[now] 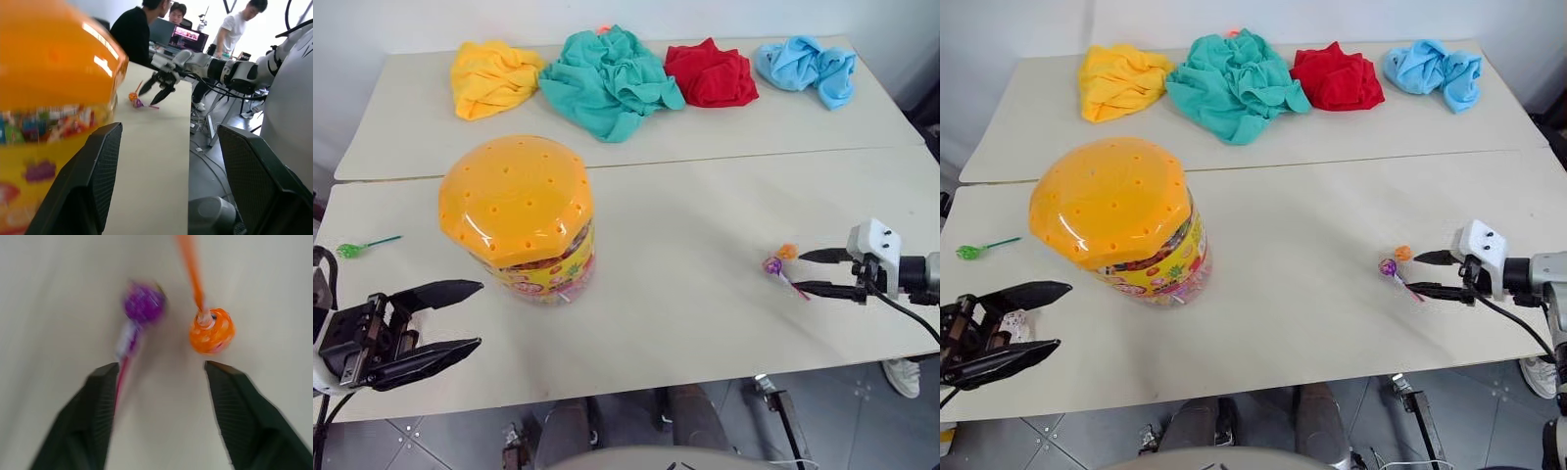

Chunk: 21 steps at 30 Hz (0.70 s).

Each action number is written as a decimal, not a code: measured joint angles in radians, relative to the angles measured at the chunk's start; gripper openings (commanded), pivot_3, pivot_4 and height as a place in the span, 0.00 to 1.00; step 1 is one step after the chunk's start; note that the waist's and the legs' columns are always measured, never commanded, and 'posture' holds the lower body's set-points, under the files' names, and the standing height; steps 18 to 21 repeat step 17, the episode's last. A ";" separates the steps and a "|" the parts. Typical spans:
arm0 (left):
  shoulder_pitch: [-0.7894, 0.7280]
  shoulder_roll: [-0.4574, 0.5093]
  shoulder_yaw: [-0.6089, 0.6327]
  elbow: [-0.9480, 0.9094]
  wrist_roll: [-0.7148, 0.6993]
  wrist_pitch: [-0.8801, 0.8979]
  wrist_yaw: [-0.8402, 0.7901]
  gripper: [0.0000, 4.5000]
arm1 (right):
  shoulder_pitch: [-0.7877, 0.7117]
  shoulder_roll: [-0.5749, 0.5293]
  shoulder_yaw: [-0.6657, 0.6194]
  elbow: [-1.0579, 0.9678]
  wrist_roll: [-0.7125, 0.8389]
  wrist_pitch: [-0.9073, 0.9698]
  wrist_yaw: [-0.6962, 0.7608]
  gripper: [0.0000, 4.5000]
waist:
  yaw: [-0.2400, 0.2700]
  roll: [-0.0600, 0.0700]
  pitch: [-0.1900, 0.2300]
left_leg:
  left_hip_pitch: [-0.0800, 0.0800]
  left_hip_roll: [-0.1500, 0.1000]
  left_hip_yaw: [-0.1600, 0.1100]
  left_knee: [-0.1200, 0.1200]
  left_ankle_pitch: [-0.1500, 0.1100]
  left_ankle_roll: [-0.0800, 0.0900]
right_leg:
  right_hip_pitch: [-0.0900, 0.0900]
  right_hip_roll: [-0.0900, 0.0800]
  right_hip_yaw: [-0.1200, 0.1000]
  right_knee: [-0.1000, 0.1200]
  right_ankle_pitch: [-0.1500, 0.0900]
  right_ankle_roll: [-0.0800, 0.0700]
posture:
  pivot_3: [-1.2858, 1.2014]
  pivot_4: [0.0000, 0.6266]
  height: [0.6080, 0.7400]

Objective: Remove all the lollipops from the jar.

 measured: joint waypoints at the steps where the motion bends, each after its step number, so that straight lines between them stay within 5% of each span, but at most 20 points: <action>1: 0.023 0.000 0.001 0.022 0.019 -0.003 -0.010 0.73 | -0.001 0.012 -0.018 -0.021 0.020 -0.007 0.003 0.97 | 0.000 0.000 0.000 | 0.001 0.000 0.000 0.000 0.000 0.000 | 0.000 0.000 0.000 0.000 0.000 0.000 | 0.52 0.24 1.00; 5: 0.069 -0.001 0.004 0.109 0.115 -0.042 -0.022 0.73 | -0.026 0.065 -0.049 -0.098 0.077 -0.030 0.002 0.99 | -0.001 0.000 0.000 | 0.001 0.000 0.000 0.000 0.000 0.000 | 0.000 0.000 0.000 0.001 0.000 -0.001 | 0.52 0.24 1.00; 11: -0.056 -0.112 -0.004 0.241 0.385 -0.225 0.267 0.73 | 0.008 0.270 -0.018 -0.381 0.194 -0.027 -0.041 0.99 | 0.021 0.000 -0.002 | 0.001 0.000 -0.001 -0.001 -0.002 0.000 | 0.000 0.000 0.000 0.005 0.000 0.000 | 0.52 0.24 1.00; 16: -0.058 -0.208 -0.143 0.196 0.546 -0.310 0.418 0.73 | -0.052 0.441 0.135 -0.284 0.057 -0.163 -0.066 0.99 | 0.022 -0.003 -0.004 | 0.001 -0.001 0.002 0.002 -0.003 0.002 | 0.001 -0.002 0.000 0.004 0.002 0.002 | 0.52 0.24 1.00; 21: -0.058 -0.210 -0.154 0.192 0.562 -0.315 0.434 0.73 | -0.067 0.453 0.141 -0.254 0.039 -0.192 -0.073 0.99 | 0.022 -0.003 -0.004 | 0.001 -0.001 0.002 0.002 -0.003 0.003 | 0.001 -0.002 0.000 0.004 0.002 0.002 | 0.52 0.24 1.00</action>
